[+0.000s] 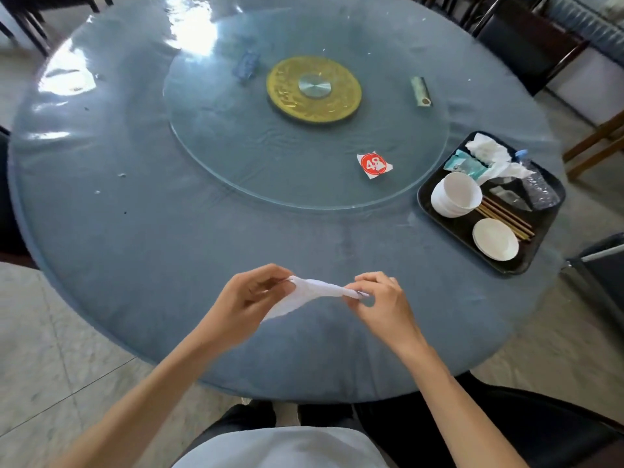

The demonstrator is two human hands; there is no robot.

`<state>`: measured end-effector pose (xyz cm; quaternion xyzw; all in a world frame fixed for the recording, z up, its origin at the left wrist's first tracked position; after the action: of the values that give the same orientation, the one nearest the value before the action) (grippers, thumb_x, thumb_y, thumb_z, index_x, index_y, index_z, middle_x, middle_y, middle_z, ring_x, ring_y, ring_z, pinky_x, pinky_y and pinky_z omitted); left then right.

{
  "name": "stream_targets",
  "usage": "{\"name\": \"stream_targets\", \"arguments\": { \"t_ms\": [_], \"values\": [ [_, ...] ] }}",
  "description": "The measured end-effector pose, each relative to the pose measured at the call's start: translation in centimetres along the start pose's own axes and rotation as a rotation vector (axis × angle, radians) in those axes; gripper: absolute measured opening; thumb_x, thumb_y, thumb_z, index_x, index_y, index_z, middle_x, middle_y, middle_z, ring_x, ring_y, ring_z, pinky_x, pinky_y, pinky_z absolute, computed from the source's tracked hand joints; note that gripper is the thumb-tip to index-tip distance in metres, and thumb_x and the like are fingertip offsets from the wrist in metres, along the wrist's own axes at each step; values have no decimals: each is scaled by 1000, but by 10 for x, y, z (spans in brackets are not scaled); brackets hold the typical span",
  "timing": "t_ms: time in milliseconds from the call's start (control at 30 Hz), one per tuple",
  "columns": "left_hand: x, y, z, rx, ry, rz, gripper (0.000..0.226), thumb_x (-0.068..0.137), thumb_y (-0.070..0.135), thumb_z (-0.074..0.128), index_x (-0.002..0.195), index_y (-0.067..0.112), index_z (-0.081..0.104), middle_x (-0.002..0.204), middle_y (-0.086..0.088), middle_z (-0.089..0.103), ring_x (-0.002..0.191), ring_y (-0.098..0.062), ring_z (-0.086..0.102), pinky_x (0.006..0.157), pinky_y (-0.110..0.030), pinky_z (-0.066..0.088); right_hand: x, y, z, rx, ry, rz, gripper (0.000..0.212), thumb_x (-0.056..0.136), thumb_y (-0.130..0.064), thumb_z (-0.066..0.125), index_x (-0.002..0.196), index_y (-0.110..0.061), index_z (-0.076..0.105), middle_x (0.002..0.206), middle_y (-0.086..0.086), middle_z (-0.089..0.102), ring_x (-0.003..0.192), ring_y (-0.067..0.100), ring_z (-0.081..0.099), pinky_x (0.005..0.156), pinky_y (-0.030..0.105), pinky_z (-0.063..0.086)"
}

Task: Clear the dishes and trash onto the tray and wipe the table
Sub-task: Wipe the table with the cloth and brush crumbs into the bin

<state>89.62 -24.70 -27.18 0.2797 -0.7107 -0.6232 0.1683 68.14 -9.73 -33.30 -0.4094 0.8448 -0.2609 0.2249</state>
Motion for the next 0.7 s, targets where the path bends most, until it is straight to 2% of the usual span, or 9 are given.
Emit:
{"name": "stream_targets", "arguments": {
  "t_ms": [67,133,233,300,433,500,567,633,700],
  "values": [
    [-3,1,-9,-82,72,-20,20,97,22,65,101,3,69,84,-9,67,78,-11,58,73,-23,44,3,0,-13,71,-74,-83,9,91,-26,79,98,-31,82,103,-19,72,100,8,65,86,30,51],
    [-11,3,-13,-134,138,-25,22,98,24,66,97,2,67,73,-1,58,68,-9,52,64,-19,41,-2,-5,-26,146,-191,-153,8,94,-24,78,99,-29,79,99,-20,76,96,1,69,86,23,52],
    [-24,1,-15,-169,181,-61,38,92,42,66,98,4,66,74,-21,49,64,-31,41,60,-41,35,-17,-9,-37,215,-339,-126,5,98,-31,71,95,-33,73,83,-18,73,77,2,68,70,21,50],
    [-26,-6,-12,-201,186,-115,40,90,44,65,101,6,66,79,-26,55,68,-29,46,66,-42,38,-19,-5,-35,274,-379,-108,7,99,-30,70,92,-30,72,73,-19,69,65,0,62,61,17,44],
    [-10,-41,3,-160,258,-326,14,101,22,63,98,12,72,80,3,70,72,-12,61,68,-27,50,5,21,-9,303,-383,9,3,98,-28,72,98,-28,74,69,-22,66,62,0,59,62,12,41],
    [4,-74,9,-102,294,-412,12,100,20,64,94,15,74,81,7,71,73,-9,62,71,-29,51,20,39,14,273,-393,53,6,98,-27,70,96,-31,73,69,-17,66,61,1,57,62,18,45],
    [17,-111,14,-40,325,-496,11,98,24,65,93,21,75,86,8,74,78,-12,65,80,-38,54,34,60,39,251,-391,121,12,98,-19,67,98,-30,71,76,-13,71,68,6,65,64,25,55],
    [29,-134,16,14,423,-574,12,97,25,62,97,25,74,96,7,75,88,-14,70,87,-39,57,48,75,57,185,-343,177,19,97,-13,65,113,-21,70,96,-3,75,80,16,70,80,38,60],
    [35,-141,14,74,552,-641,21,98,21,55,113,21,69,106,4,71,95,-15,65,83,-31,49,57,82,64,40,-260,203,35,96,-13,65,131,-14,61,116,3,67,83,18,65,87,32,52]
  ]
}}
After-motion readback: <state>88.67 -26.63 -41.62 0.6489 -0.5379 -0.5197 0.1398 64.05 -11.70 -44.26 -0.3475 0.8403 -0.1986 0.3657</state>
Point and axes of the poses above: each hand's wrist, its own x-axis towards the middle knuckle, its own z-axis out of the palm, y = z × x, the point moved 3 cm from there along x, towards the middle knuckle
